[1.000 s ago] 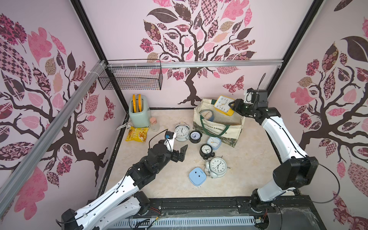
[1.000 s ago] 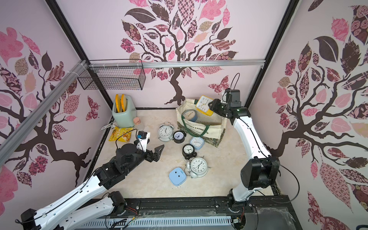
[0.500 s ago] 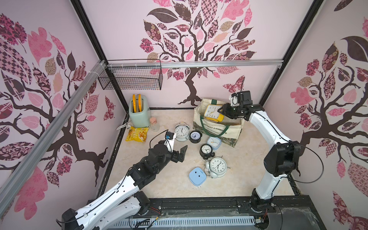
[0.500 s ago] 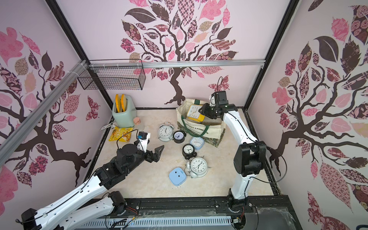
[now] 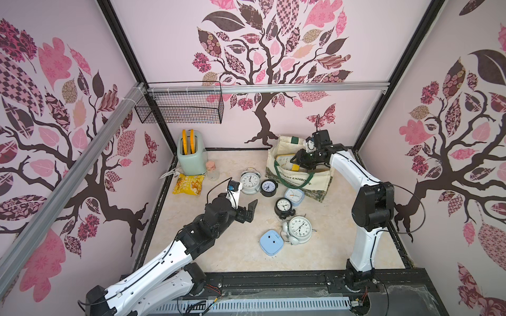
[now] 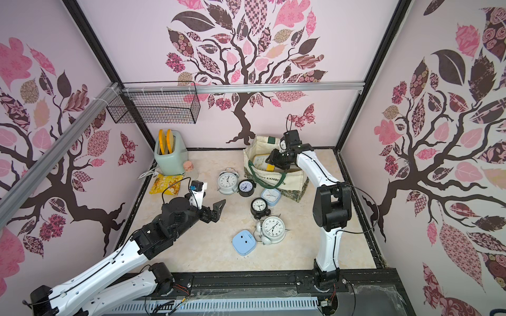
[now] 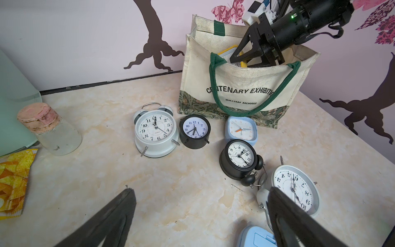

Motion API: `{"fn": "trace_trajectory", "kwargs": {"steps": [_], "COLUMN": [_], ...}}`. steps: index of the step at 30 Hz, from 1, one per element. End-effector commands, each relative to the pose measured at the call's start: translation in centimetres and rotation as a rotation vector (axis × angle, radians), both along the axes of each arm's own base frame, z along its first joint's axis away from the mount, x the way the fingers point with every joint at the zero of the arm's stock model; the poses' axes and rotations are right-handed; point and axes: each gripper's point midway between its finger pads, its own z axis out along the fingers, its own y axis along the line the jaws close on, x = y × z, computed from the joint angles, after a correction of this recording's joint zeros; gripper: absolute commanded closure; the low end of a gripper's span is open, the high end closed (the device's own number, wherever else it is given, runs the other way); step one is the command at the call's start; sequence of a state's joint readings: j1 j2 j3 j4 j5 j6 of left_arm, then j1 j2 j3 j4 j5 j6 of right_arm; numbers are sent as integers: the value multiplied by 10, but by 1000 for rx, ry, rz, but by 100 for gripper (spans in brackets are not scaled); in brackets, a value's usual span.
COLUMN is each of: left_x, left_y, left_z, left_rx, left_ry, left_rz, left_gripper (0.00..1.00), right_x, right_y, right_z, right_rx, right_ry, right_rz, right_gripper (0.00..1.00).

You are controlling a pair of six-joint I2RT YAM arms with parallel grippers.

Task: Put the alarm clock into the canvas bag
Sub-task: Place the alarm at the canvas bag.

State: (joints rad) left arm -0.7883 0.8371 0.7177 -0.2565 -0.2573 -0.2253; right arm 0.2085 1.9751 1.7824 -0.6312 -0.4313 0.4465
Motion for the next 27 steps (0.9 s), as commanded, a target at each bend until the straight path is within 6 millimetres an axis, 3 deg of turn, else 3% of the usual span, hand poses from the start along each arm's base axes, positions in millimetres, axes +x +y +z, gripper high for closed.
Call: {"fn": "trace_trajectory", "kwargs": {"steps": [1,6,10,13,20,27], "left_x": [2,8,19,27,53,101], "left_y": [2,9,16,18,6,-11], "left_z": [-12,-16,-24,-32,-56,-87], "left_rx": [4,6,-12,1,88,201], "left_ry": [24,47,94,141,282,409], "left_rz": [10,46,81,109,154,214], "left_gripper": [2,2,2,2,2,2], "right_x": [3,1,-14,-30,-70,-104], "right_y": [-8,-24,-37,-36,-36,-27], "right_z": [13,69,115,135,134,122], "right_rx": [-29,-72,-134,-155,-136,-71], "right_ry": [-43,-205,-329,-391,-418,-397], "right_rz": [-36,-112,-174,-175,-179,-156], "right_gripper": [42,15,6,1,0,0]}}
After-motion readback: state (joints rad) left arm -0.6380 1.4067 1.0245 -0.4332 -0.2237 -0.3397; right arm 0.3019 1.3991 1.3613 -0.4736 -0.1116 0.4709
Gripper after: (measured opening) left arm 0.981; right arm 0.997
